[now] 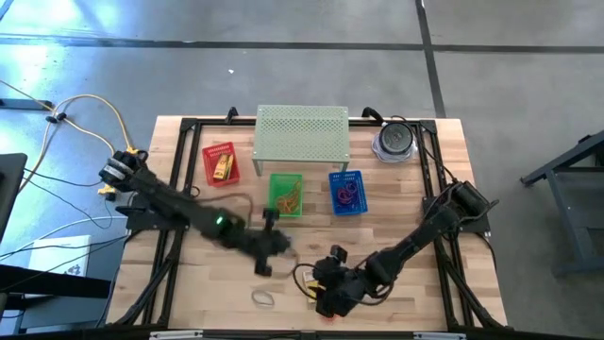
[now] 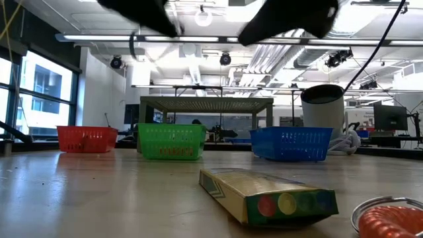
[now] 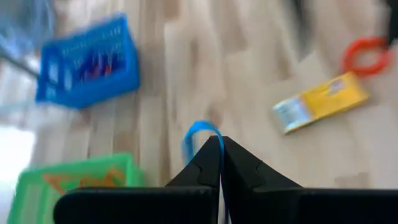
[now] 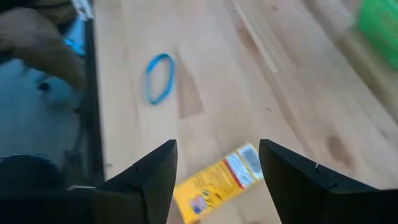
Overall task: Pick & Place Office Desk Supplies
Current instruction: Put the blue rubber band into the green bin
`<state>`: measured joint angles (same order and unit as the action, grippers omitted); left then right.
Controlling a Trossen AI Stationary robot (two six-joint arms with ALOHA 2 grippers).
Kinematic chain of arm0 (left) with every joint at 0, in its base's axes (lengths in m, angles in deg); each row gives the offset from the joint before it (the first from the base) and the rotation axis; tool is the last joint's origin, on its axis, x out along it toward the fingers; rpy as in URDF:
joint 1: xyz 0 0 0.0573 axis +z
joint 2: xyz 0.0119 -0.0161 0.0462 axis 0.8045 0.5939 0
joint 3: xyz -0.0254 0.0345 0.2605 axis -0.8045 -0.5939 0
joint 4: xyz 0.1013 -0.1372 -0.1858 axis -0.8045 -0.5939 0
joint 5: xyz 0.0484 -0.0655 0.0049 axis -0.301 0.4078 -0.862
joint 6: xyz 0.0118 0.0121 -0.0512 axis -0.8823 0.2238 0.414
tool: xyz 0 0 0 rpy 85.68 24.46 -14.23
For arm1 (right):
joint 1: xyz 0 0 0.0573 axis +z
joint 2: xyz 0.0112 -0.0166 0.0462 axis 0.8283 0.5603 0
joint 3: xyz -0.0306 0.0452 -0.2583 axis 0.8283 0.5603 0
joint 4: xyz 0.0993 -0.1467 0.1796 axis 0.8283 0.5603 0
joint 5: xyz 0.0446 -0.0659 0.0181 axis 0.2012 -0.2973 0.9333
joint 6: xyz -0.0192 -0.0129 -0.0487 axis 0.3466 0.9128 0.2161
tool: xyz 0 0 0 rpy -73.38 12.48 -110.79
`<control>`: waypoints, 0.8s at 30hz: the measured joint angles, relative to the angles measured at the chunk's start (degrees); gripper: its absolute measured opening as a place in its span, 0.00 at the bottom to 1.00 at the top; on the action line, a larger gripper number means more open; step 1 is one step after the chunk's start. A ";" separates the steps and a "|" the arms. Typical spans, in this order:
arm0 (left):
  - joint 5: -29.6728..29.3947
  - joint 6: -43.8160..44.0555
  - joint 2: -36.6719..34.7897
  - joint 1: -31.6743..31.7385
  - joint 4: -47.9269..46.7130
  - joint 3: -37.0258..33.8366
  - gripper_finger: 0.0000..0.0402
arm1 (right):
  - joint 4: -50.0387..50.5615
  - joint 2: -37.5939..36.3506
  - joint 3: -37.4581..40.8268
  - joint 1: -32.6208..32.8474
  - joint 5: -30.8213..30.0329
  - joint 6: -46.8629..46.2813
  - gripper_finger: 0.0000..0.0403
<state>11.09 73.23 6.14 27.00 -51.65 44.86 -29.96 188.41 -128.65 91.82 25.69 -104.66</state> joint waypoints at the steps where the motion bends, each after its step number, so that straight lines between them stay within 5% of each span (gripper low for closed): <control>1: 2.22 -0.06 0.08 2.31 -1.29 -0.01 0.00 | 0.86 0.00 0.00 0.50 -1.17 -0.58 0.54; 6: 12.24 -4.59 0.11 13.09 -1.67 -2.03 0.00 | 5.27 0.00 0.00 3.02 -6.08 -4.57 0.54; 14: 13.81 -4.80 0.09 25.67 0.77 -4.72 0.00 | 7.31 0.00 0.00 6.23 -9.88 -7.38 0.54; 20: 14.05 4.76 1.06 30.56 -0.14 -5.03 0.00 | 7.33 0.00 0.00 7.06 -10.68 -8.28 0.54; 24: 13.96 1.75 2.01 31.66 -1.94 -4.98 0.00 | 7.41 0.00 0.00 7.29 -10.14 -8.89 0.53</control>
<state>25.05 74.99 8.15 58.66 -53.59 39.88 -22.55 188.41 -128.65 99.10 15.55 -113.54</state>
